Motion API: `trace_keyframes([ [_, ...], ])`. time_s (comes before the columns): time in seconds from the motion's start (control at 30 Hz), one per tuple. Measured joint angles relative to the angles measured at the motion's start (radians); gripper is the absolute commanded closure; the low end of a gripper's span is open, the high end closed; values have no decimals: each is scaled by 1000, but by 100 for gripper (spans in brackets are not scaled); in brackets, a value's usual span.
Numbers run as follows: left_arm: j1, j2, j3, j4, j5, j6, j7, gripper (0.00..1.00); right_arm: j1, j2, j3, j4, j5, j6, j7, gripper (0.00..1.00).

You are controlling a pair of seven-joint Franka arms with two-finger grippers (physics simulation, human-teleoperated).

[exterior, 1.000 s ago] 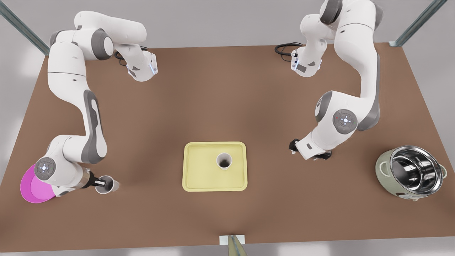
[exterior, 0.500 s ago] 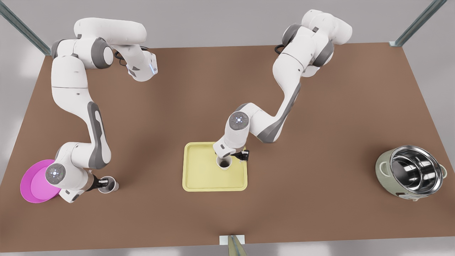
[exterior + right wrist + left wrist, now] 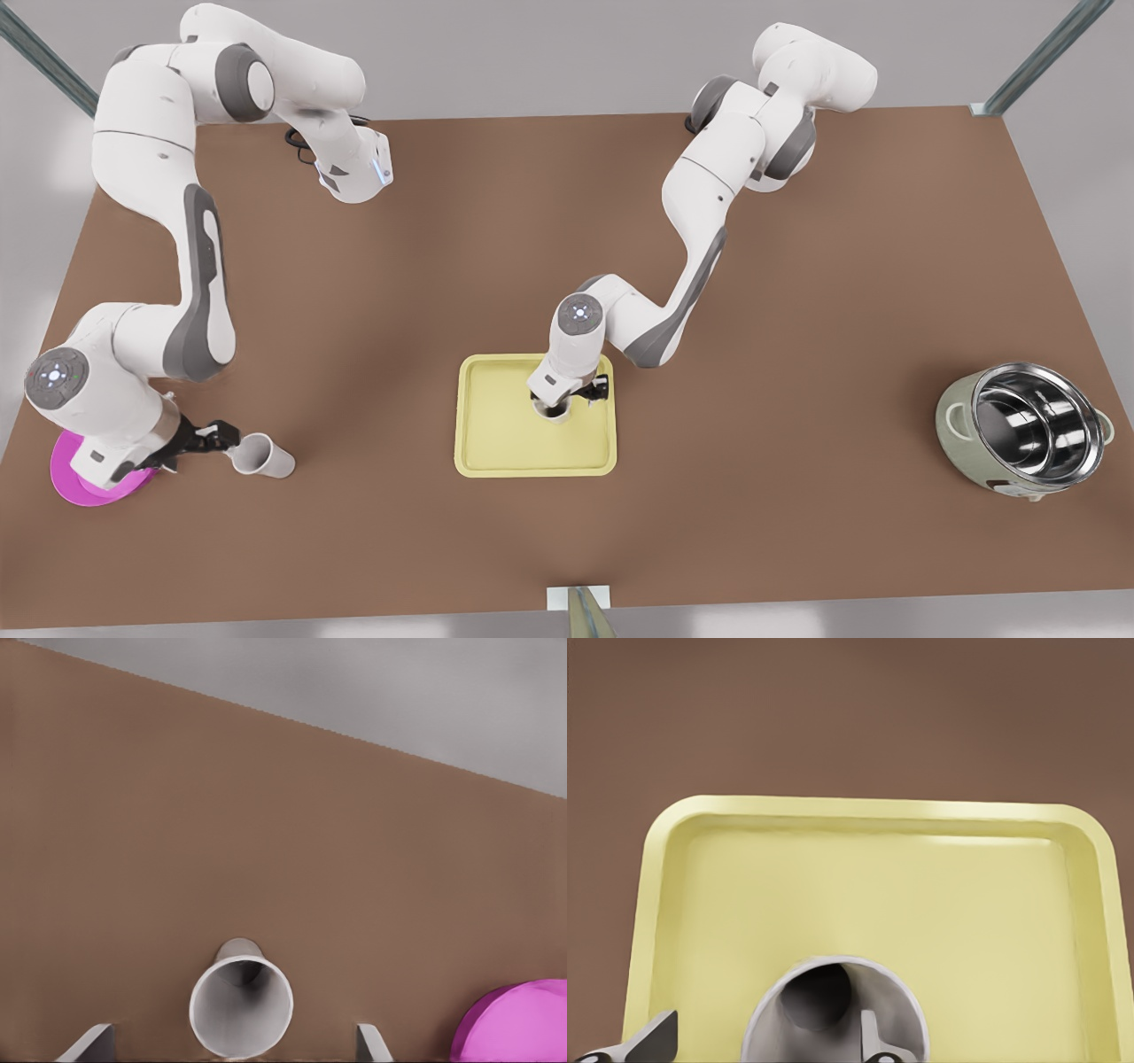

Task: Use the left arm to pick up the white IKEA cup from the tray and place it on the middle-left position; use the right arm to pick up the white IKEA cup from the tray and place it on the middle-right position

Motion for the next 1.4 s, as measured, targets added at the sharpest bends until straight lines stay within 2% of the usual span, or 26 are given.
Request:
trace_keyframes([
  [0.07, 0, 9, 1, -4, 0, 2, -17, 0, 25, -112, -2, 6, 7, -105, 18, 0],
  [0.17, 0, 20, 1, -6, -1, 4, -38, 2, 29, -166, -1, 11, 9, -224, 42, 0],
  [0.2, 0, 21, 1, -6, -1, 5, -44, 13, 31, -169, -1, 12, 10, -251, 49, 0],
  [0.23, 0, 21, 1, -6, -2, 5, -51, 29, 31, -169, -1, 12, 11, -274, 57, 0],
  [0.33, 0, 10, 0, -2, -6, -6, -67, 43, 35, -164, -1, 12, 12, -322, 79, 0],
  [0.47, 1, 6, -2, 1, -8, -25, -87, 79, 38, -144, -1, 14, 10, -349, 103, 0],
  [0.77, 43, -69, -5, 4, -25, -110, -115, 78, 36, -143, -4, 14, 9, -367, 139, 0],
  [0.9, 168, -135, -6, -10, -39, -166, -111, 79, 37, -143, -3, 15, 8, -370, 150, 0],
  [1.1, 479, -223, -4, -188, -76, -191, 19, 78, 38, -142, -3, 15, 8, -371, 163, 0],
  [1.2, 524, -327, -2, -430, -80, -109, 103, 78, 38, -142, -2, 15, 8, -372, 168, 0],
  [1.4, 534, -320, 6, -483, -62, 36, 237, 78, 38, -141, -1, 15, 8, -372, 176, 0],
])
